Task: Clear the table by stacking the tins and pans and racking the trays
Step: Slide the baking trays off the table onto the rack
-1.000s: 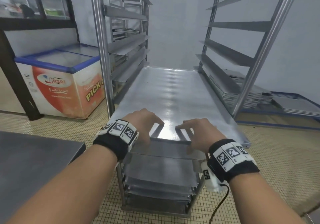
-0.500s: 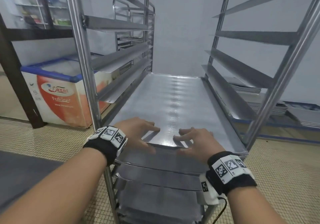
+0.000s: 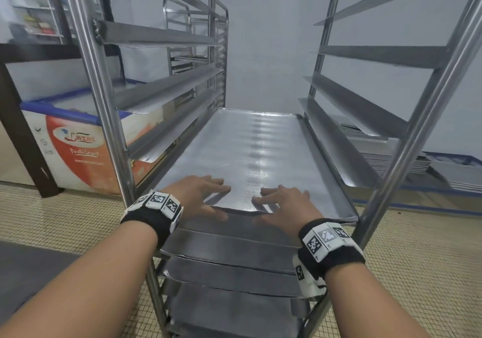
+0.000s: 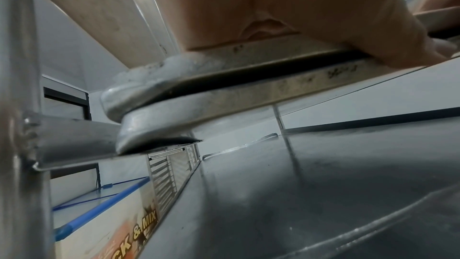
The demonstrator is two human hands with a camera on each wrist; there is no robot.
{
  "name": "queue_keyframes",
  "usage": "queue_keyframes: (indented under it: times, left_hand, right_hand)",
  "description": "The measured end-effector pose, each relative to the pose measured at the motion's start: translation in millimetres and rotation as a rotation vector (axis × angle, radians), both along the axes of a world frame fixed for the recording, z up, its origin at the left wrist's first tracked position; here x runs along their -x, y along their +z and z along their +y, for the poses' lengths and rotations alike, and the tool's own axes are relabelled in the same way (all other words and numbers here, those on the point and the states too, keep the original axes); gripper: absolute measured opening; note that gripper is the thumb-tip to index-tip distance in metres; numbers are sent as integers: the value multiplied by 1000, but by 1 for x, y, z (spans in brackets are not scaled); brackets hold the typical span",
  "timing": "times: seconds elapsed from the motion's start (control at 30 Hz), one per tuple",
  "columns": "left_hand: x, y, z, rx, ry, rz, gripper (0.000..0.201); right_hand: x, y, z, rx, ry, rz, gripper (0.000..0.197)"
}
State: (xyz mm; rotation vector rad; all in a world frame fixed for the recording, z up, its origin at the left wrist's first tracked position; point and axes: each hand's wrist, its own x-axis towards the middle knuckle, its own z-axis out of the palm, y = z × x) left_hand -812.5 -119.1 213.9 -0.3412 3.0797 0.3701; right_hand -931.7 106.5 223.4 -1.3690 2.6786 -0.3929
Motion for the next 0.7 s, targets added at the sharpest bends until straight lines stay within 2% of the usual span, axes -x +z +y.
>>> queue_keyframes:
  times: [0.07,0.17,0.27,0.33,0.4,0.47,0.53,0.63,0.7]
  left_hand:
    - [3,0,0,8,10,-14,83]
    - [6,2,3,32,19,-42,79]
    - [5,0,9,153,27,-44,72]
    - [2,-4,14,243,43,-14,68]
    - [-3,-11,16,248,66,42,67]
    - [-13,-15,14,155,85,146,67]
    - [-27,-16,8,39,93,295,59]
    - [-50,-8,0,-71,120,526,39]
    - [-62,-1,-6,-58,124,740,28]
  right_hand:
    - [4,-4,-3,-12,-4,-4,38]
    - [7,-11,-7,-40,2,86,27]
    - [4,-18,-10,-26,-28,157,18]
    - [-2,-23,-9,7,-45,206,17]
    - [-9,-24,-4,56,-70,210,25]
    - [-14,-22,4,115,-103,168,41]
    - [-16,-19,17,184,-121,122,47]
    - [-17,-13,42,266,-194,64,43]
    - [-19,-4,58,353,-277,90,36]
